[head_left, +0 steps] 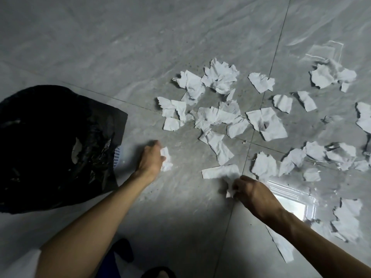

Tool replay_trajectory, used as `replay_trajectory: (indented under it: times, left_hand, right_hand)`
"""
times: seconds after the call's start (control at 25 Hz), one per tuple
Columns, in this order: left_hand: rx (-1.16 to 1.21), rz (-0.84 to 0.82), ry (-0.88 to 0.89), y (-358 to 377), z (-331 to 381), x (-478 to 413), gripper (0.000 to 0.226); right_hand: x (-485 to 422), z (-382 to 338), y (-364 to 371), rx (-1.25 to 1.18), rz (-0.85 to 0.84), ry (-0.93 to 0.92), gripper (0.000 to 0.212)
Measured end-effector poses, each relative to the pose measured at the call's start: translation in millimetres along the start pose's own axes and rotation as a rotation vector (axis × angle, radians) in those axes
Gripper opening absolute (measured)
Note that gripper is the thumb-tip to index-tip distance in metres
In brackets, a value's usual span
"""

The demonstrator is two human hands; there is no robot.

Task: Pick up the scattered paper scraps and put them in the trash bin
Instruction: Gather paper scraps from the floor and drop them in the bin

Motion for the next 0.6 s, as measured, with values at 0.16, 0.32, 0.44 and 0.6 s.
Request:
replay_trajectory:
  times: [0.16,0.32,0.44,0.6]
  left_hand:
    - [0.076,-0.010,0.015,-1,3,5,0.005]
    - [0.294,-0.027,0.089,-52,39,30,0.016]
    - [0.414,0.104,0.271,-133,66,74,0.018]
    - [0.381,0.413,0.456,-240,61,158,0.010]
  right_hand:
    - [-11,-21,-42,-0.476,0.271,0.092,0.006]
    - [-27,-59,-92,-0.877,0.318,0.089,0.008]
    - [-33,-111,-134,-1.022,0.349,-0.056,0.010]
    - [-35,-194,-173,-1.080,0.327,-0.293,0.017]
Point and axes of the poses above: each hand's wrist, its own x-axis away from the middle knuckle, its own y-axis out of the palm, z = x × y, the point moved 4 cm from there along -x, towards the middle knuckle, and after that the axes turned 12 degrees about -z, right-handed, at the moved point
